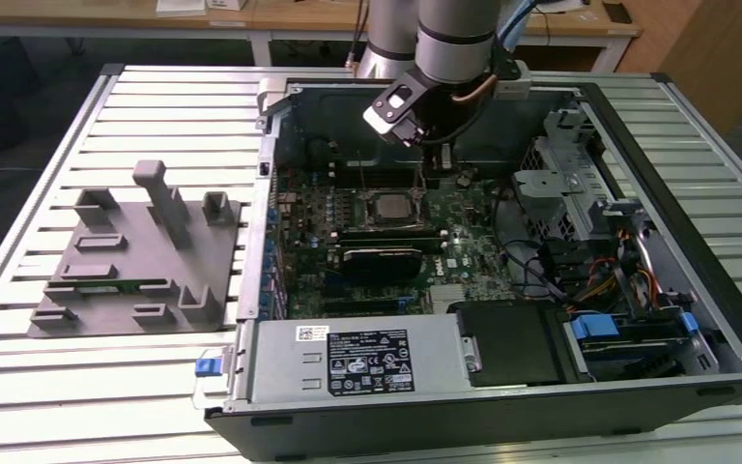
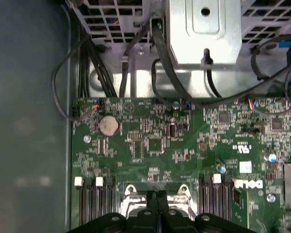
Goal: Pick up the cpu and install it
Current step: 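Close the cpu cover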
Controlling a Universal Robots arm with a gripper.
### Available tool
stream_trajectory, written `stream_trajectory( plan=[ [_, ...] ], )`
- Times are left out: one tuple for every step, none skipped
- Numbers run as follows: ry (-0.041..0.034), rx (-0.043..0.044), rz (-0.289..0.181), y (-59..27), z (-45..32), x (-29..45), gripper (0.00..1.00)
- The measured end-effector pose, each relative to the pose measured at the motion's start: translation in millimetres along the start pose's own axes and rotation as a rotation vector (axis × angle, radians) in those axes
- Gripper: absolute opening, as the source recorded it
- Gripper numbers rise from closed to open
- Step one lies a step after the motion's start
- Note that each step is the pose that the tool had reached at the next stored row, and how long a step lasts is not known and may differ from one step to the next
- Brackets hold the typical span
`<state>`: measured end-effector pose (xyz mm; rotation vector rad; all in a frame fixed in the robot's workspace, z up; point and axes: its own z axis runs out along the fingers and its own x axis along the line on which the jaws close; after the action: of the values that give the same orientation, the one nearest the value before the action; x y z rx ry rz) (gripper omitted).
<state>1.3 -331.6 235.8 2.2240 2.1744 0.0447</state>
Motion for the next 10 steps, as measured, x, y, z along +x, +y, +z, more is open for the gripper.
stream_trajectory(
  plan=[
    [0.0000,0.0001,0.000,-1.9,0.0,0.0,0.11],
    [-0.0001,0.0001,0.000,-3.5,-0.1,0.0,0.11],
    [-0.0001,0.0001,0.001,-4.9,-0.1,0.0,0.11],
    [-0.0002,0.0001,0.001,-5.6,-0.1,0.0,0.11],
    [-0.0002,0.0001,0.001,-5.6,0.0,0.0,0.11],
    [-0.0001,0.0001,0.001,-5.6,0.0,0.0,0.11],
    [0.0000,0.0001,0.000,-5.6,0.0,0.0,0.11],
    [0.0000,0.0000,0.000,-5.6,0.0,0.0,0.11],
    [0.0000,0.0001,0.001,-5.6,0.0,0.0,0.11],
    [0.0000,0.0000,0.001,-5.8,0.0,0.0,0.11]
  ],
)
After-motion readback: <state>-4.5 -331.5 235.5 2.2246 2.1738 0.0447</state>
